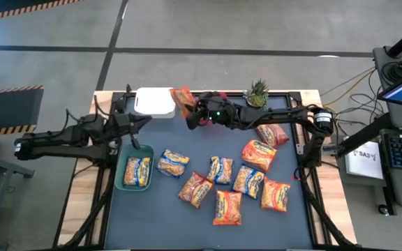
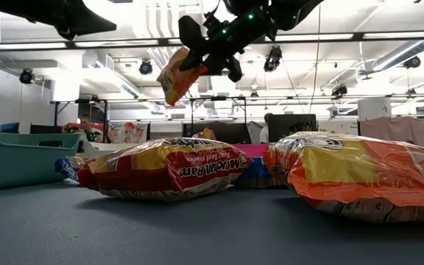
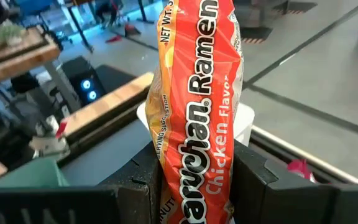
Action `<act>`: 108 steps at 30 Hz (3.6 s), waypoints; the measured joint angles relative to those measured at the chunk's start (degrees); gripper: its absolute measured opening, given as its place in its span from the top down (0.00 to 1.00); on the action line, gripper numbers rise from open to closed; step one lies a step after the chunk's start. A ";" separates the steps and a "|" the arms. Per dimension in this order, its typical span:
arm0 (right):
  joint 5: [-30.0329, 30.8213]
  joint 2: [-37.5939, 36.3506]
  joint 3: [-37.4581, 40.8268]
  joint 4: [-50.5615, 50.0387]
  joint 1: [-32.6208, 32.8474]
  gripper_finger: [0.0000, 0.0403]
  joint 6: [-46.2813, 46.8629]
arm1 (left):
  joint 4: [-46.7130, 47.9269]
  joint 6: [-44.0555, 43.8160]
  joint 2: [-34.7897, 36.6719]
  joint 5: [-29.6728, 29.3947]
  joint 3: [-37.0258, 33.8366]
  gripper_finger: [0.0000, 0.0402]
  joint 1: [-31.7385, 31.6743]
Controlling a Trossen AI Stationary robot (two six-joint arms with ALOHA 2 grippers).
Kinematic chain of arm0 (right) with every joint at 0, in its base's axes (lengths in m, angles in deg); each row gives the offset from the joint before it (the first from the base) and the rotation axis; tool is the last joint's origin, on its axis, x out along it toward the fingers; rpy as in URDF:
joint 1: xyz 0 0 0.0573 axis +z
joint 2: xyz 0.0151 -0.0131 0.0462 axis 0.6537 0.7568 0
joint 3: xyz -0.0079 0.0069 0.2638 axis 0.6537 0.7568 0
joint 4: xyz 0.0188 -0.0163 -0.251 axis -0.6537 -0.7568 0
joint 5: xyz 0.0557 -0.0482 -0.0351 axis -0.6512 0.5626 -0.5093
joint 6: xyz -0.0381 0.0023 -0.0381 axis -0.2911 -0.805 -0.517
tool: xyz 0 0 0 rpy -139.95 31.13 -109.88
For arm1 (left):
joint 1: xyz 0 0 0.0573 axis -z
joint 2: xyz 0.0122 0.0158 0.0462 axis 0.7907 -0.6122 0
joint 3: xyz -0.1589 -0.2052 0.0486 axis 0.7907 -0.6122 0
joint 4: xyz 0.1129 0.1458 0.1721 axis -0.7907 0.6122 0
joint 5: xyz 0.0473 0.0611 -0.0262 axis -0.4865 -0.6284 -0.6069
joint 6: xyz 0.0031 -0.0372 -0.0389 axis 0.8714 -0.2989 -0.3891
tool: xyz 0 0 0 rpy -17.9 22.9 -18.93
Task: Sort Maruchan noodles
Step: Put the orange noodle pack into the white bin
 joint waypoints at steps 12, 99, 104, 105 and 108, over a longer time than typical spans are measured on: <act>-1.01 8.99 -6.67 6.19 -2.19 0.71 -2.74 | 0.86 -0.04 3.79 0.04 -0.17 1.00 0.00; -0.70 49.59 -55.46 -9.08 -5.03 0.58 -2.16 | 4.85 1.87 13.97 0.11 -2.05 1.00 0.02; -4.63 49.55 -55.46 -9.07 -5.09 0.45 -3.63 | 4.84 1.86 13.97 0.10 -2.05 1.00 0.01; -5.65 49.55 -55.46 -9.05 -5.07 0.45 -3.74 | 4.84 1.86 13.97 0.09 -2.05 1.00 0.02; -7.16 49.55 -55.46 -9.00 -5.00 0.45 -3.74 | 4.85 1.86 13.97 0.11 -2.05 1.00 0.02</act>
